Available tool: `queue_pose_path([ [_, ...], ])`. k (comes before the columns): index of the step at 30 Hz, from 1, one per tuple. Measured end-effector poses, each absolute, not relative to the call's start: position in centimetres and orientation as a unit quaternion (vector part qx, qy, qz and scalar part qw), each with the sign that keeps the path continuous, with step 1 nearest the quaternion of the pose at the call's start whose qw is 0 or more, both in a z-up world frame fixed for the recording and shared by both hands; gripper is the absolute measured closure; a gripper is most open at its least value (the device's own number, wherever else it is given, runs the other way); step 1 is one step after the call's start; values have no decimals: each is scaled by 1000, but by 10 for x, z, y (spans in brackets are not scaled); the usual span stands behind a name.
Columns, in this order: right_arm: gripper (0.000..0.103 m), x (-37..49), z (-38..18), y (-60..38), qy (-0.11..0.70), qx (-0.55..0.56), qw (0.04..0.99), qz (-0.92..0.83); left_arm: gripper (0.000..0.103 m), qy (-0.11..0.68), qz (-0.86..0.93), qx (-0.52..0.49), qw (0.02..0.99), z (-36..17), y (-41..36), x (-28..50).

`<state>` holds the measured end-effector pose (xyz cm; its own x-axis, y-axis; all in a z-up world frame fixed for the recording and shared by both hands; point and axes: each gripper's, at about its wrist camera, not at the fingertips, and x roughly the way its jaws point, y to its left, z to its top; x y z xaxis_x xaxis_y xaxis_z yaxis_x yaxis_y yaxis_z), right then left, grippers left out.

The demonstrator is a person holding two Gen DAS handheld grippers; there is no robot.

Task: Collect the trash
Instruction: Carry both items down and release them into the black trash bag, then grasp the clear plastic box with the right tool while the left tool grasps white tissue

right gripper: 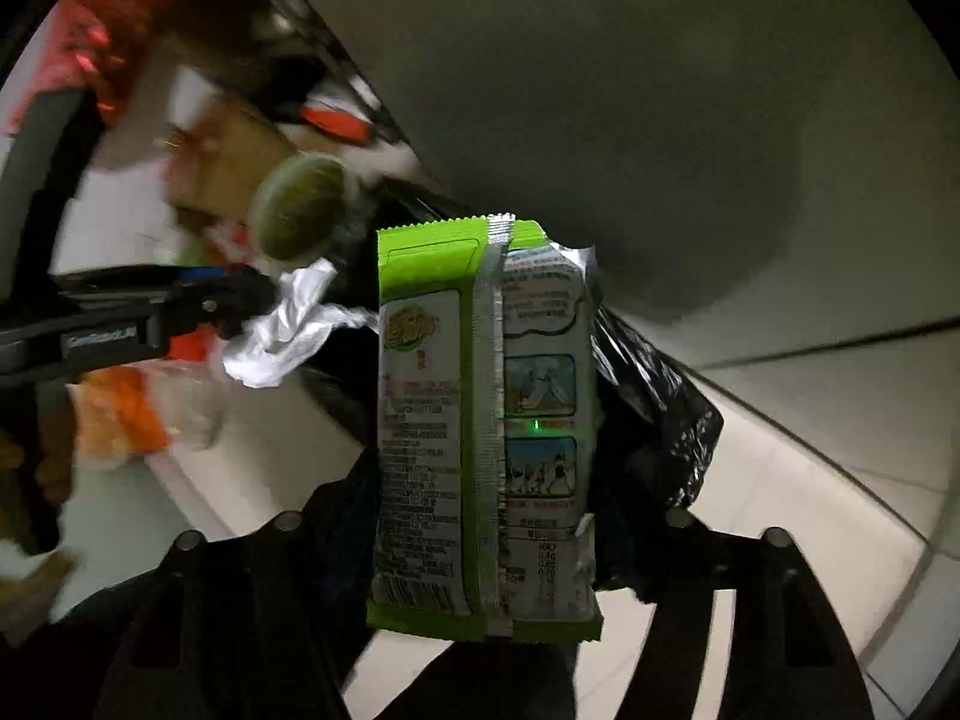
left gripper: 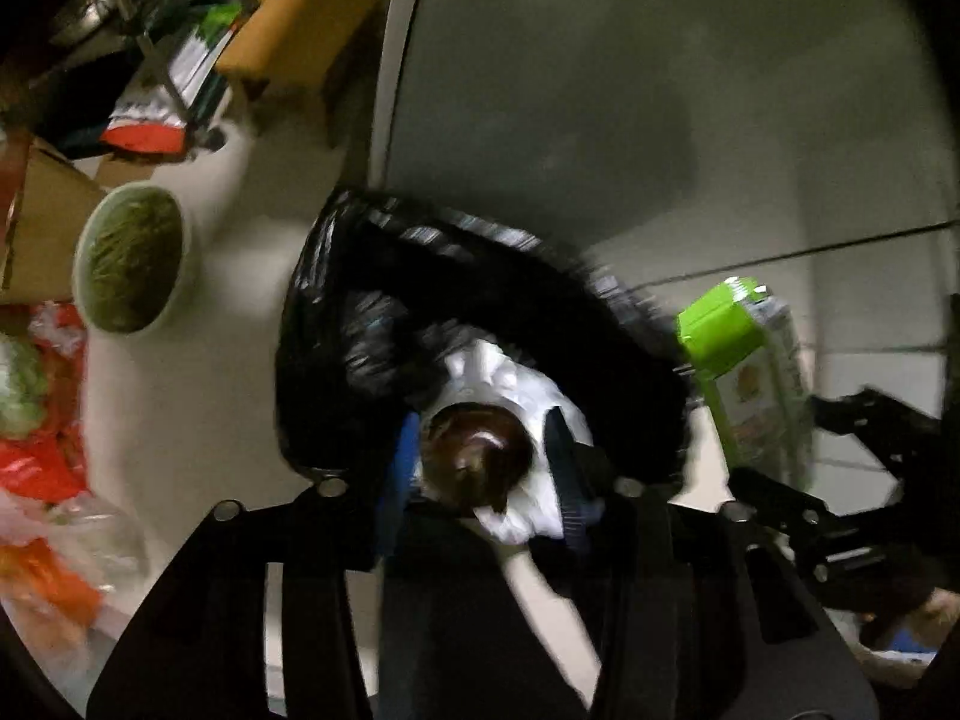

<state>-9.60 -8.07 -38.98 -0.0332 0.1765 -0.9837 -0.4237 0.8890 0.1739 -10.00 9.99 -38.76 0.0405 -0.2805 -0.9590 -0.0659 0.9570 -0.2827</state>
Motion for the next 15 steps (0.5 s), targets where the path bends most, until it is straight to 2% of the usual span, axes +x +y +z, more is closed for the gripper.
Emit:
queue_pose_path([
  [1,30,-95,-399,-80,688,-99,688,209,42,694,-69,-119,707,-395,100,-98],
  [2,29,-95,-406,-80,689,-102,688,204,40,696,-62,-114,706,-402,101,-96],
  [4,21,-89,-408,-82,684,-106,694,199,39,698,-57,-111,705,-407,100,-91],
  [10,20,-80,-364,-103,657,-83,724,194,38,679,-60,-100,725,-373,97,-93],
  [15,19,-81,-262,-116,582,-69,776,233,37,626,-73,-67,773,-291,88,-104],
])
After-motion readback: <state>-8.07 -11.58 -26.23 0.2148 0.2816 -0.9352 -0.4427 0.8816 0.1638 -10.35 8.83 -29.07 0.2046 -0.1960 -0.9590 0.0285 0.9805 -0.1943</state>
